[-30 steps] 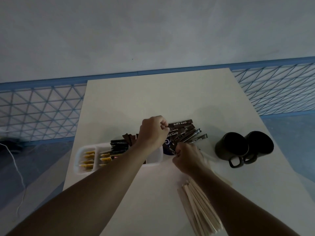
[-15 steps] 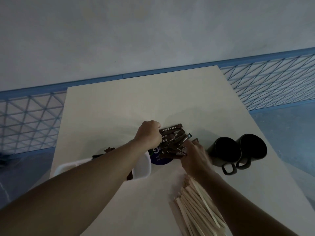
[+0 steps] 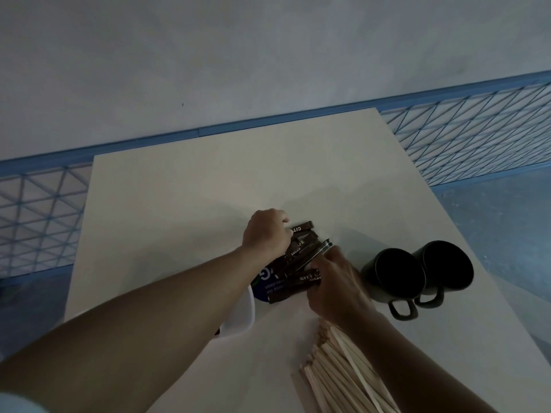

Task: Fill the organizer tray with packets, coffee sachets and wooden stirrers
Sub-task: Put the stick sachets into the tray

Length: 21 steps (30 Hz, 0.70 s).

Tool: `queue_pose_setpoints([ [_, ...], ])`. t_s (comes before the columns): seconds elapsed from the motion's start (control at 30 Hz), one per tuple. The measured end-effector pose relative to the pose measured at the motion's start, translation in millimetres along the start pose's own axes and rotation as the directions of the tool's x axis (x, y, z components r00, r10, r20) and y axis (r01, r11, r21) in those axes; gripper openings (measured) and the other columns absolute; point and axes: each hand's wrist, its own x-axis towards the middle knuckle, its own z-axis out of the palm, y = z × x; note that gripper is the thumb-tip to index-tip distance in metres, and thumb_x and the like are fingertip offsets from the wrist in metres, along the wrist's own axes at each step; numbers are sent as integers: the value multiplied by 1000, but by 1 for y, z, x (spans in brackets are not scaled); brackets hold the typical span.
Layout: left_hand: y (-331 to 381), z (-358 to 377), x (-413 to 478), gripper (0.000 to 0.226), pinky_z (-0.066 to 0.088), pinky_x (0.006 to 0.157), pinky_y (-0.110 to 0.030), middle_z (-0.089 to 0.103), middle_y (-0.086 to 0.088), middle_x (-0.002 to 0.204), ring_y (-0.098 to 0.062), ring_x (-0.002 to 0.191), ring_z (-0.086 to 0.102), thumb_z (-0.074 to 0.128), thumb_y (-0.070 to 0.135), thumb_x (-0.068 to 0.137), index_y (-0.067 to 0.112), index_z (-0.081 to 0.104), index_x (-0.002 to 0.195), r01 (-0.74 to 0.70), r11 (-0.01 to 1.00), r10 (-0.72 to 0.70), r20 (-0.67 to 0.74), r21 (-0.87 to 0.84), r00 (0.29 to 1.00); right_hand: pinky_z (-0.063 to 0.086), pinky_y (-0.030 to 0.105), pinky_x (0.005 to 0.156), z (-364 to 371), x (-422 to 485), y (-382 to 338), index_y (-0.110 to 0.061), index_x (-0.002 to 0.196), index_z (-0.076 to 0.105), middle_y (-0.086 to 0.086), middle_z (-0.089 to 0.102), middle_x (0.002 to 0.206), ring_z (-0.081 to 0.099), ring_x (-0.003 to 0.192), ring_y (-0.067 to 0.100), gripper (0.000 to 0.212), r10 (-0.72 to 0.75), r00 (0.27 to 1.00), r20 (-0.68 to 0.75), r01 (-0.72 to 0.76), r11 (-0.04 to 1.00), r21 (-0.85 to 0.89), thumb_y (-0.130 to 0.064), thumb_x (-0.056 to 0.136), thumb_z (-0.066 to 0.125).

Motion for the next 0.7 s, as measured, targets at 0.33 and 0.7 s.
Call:
queue_pose_setpoints([
  [0.33,4,10,8,22,57,78,-36,69,-4,101,-23,92,65,64,5,84,14,71,103,18,994,-18,-6,110,1000,52,26,62,-2,3,-2,-27,103,58,-9,53,105,53,80,11,28,-48,997,67,53,995,-80,-20,77,64],
  [0.7,-3,-9,14,14,56,71,-35,67,-14,83,-33,80,65,56,5,86,5,70,85,31,996,-32,13,88,999,43,21,57,-8,13,-3,-19,103,70,-6,56,92,56,78,14,28,-103,992,75,110,989,-96,-6,82,57],
])
